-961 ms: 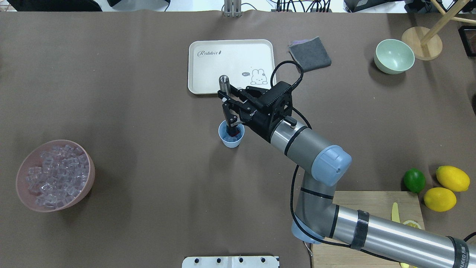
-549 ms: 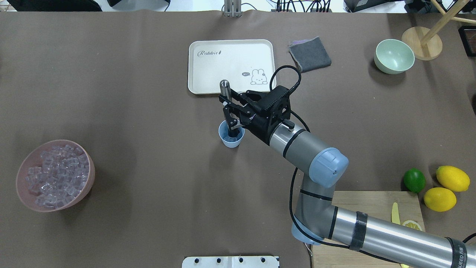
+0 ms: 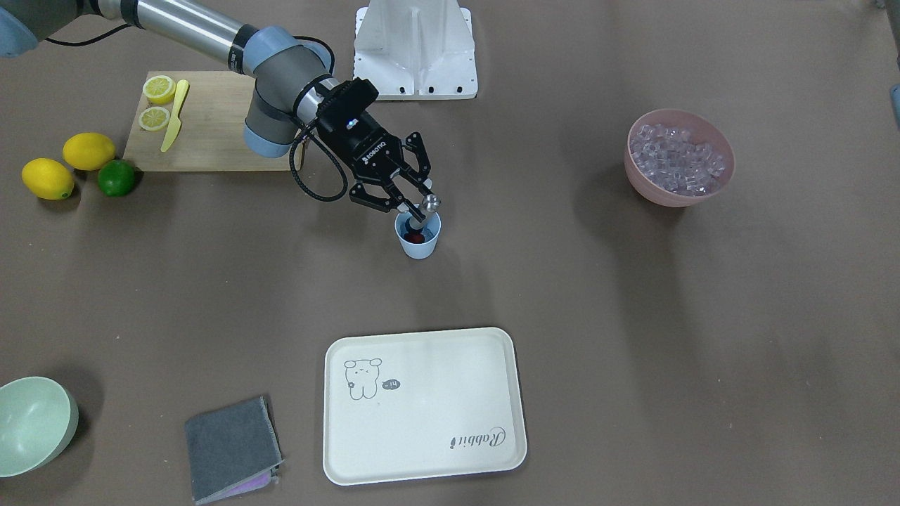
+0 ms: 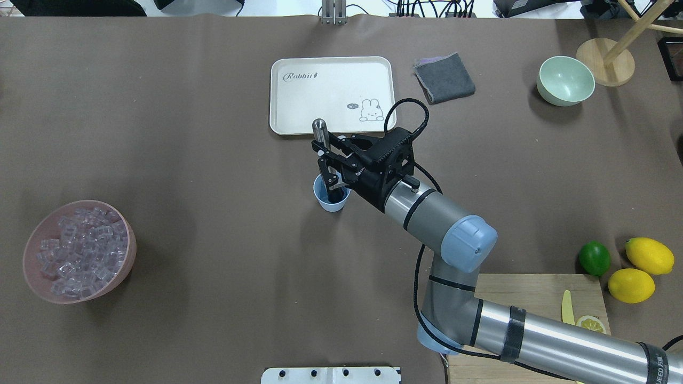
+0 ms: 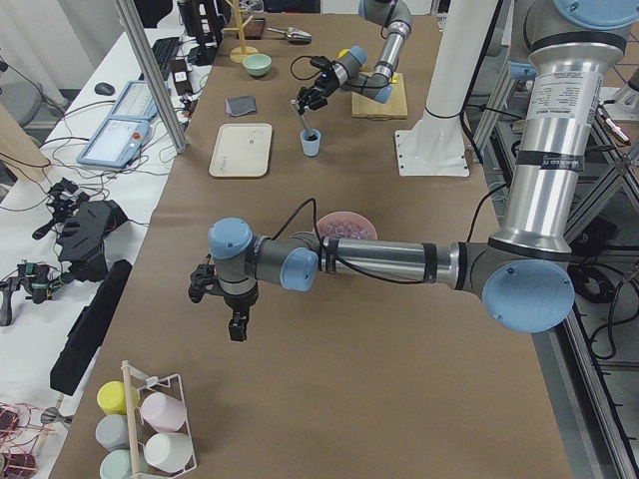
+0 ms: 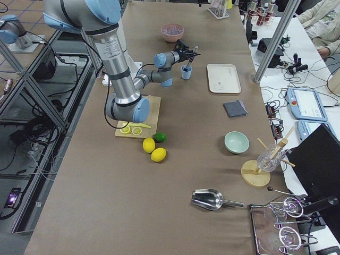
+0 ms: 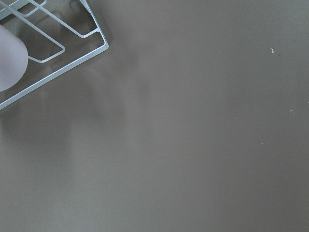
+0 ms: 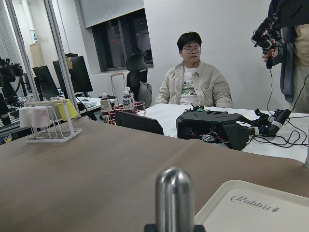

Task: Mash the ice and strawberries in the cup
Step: 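Press the muddler up and down inside the cup with the right gripper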

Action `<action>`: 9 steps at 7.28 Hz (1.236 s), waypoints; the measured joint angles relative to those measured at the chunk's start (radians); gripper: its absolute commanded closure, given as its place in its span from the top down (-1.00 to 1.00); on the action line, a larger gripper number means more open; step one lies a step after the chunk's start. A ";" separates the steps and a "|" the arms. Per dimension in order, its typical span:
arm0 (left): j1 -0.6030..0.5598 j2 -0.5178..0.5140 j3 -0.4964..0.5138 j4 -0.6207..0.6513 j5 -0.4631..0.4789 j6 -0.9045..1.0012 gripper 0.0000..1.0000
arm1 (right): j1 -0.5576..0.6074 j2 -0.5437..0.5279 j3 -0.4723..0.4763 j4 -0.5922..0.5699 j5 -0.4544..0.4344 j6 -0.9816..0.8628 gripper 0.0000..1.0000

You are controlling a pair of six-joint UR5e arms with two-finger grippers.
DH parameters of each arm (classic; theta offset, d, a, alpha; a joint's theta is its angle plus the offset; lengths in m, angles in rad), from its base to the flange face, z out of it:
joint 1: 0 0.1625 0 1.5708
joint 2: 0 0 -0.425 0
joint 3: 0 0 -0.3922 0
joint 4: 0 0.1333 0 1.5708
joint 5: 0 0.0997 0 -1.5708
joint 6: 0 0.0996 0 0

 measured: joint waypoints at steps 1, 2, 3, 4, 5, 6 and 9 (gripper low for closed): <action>0.000 -0.001 0.000 0.000 0.000 0.000 0.95 | 0.003 0.009 0.003 0.001 -0.001 0.001 -1.00; 0.000 -0.001 0.000 0.000 0.000 0.000 0.95 | 0.012 0.021 0.011 0.001 -0.001 0.001 -1.00; 0.000 -0.001 0.000 0.000 0.000 0.000 0.95 | 0.025 0.029 0.021 0.000 -0.001 0.003 -1.00; 0.000 -0.002 0.000 0.000 0.000 0.000 0.95 | 0.037 0.033 0.034 0.000 0.000 0.005 -1.00; 0.001 -0.002 0.000 0.000 0.000 0.000 0.95 | 0.048 0.034 0.052 -0.001 0.001 0.005 -1.00; 0.001 -0.002 -0.001 0.000 0.000 0.000 0.95 | 0.056 0.034 0.063 -0.002 0.002 0.006 -1.00; 0.002 -0.002 -0.003 0.000 0.000 0.000 0.95 | 0.057 0.024 0.060 -0.002 0.002 0.006 -1.00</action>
